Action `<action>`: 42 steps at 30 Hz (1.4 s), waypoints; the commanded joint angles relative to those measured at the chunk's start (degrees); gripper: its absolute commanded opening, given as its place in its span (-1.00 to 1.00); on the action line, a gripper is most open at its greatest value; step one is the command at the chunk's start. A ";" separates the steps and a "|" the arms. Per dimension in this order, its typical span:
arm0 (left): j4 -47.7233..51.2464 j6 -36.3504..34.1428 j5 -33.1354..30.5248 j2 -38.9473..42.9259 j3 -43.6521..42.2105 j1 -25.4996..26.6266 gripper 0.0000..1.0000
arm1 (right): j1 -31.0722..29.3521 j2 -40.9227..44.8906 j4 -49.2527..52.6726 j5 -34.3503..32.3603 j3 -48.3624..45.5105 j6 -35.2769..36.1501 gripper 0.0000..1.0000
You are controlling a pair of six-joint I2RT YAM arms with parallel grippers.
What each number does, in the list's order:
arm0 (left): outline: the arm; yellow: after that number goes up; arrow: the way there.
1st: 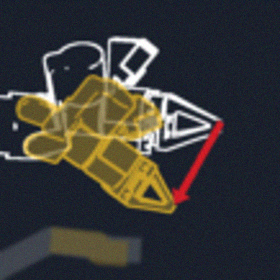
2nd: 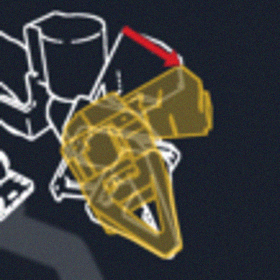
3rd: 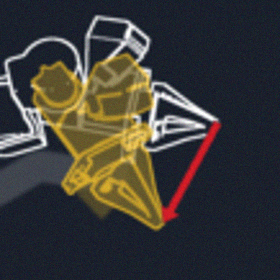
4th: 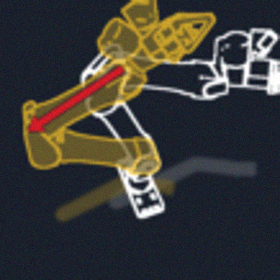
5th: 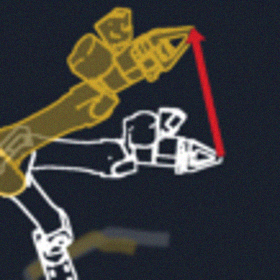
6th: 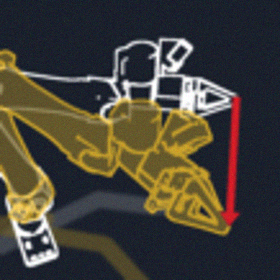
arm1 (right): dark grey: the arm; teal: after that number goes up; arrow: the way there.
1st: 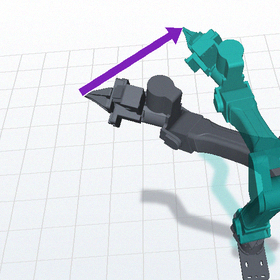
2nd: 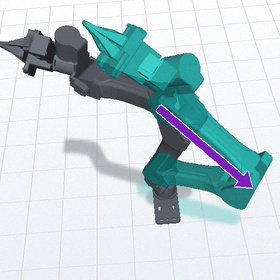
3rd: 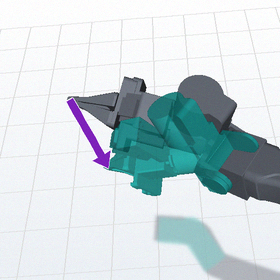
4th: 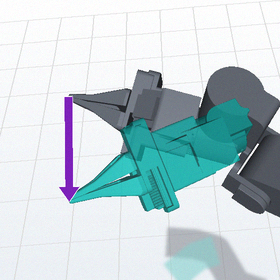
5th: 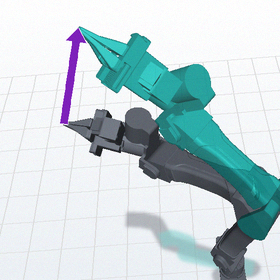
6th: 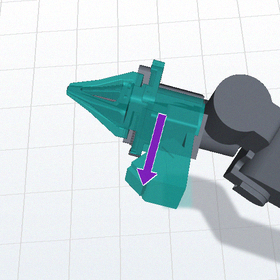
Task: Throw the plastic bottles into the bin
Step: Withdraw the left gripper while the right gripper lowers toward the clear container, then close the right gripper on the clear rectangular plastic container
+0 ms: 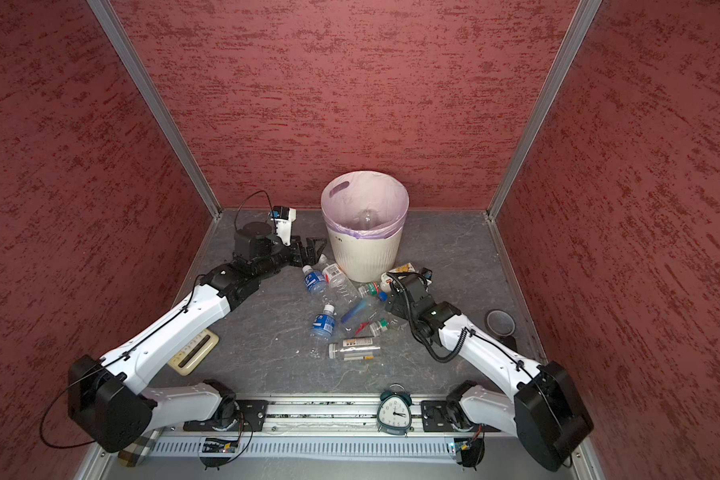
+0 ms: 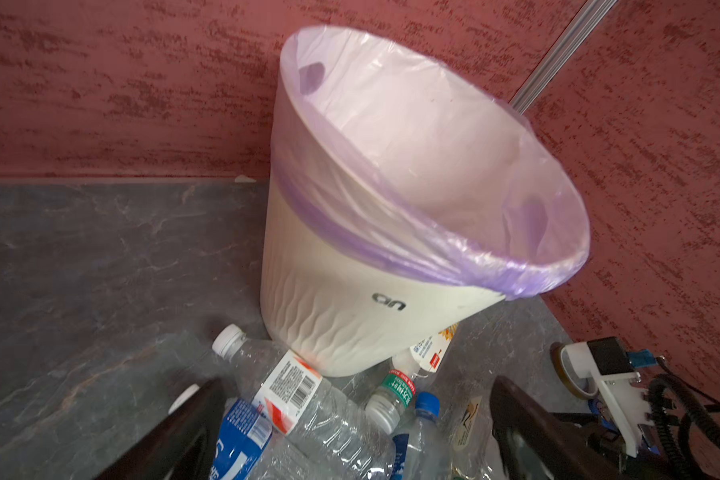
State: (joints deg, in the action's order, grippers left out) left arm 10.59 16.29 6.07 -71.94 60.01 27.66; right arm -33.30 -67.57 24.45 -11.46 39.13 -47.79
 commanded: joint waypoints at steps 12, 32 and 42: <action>-1.77 3.03 0.89 4.27 -10.15 0.11 0.99 | -2.65 -6.26 -3.09 2.02 -1.22 -4.32 0.80; -2.17 4.45 1.62 4.34 -15.14 0.16 0.99 | -4.31 -1.45 3.08 -3.10 1.42 -2.37 0.73; -1.26 4.45 1.91 4.52 -16.02 0.09 0.99 | -4.54 -7.31 -0.73 -1.67 0.50 -2.14 0.70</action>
State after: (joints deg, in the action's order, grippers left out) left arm 9.21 20.38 7.44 -68.23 44.82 27.66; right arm -37.47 -74.02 25.17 -12.84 39.09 -49.50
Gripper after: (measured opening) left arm 0.994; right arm 0.850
